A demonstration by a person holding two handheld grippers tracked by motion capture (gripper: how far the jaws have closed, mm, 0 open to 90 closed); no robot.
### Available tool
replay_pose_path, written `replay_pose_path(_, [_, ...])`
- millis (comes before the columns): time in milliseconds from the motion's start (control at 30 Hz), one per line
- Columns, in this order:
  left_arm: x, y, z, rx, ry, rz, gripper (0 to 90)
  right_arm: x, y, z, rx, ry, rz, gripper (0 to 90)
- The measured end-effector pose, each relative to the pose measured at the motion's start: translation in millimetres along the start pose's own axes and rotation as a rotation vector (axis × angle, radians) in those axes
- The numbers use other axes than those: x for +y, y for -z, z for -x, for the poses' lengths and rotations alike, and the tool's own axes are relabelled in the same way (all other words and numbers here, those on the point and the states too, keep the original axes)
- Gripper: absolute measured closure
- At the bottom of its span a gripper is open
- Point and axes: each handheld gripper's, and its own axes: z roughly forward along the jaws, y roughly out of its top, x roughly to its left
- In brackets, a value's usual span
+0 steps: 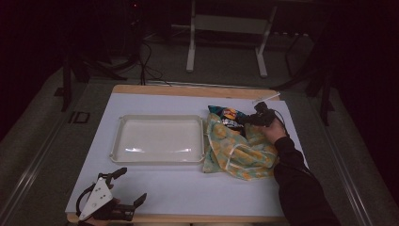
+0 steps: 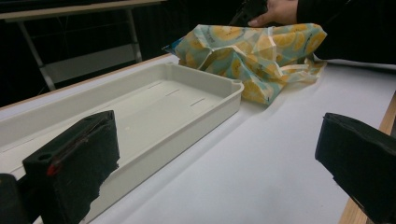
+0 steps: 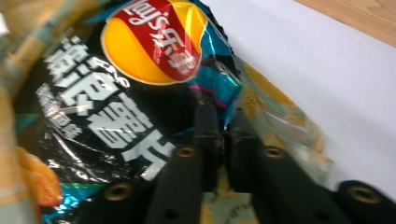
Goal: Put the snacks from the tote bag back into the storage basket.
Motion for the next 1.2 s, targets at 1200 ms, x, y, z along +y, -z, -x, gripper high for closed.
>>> replay_pose_path(1200, [1.2,-6.6,0.8,-0.026,-0.009,-0.005,0.1,25.2,116.6,-33.9,-0.053,0.106,0.262,89.8])
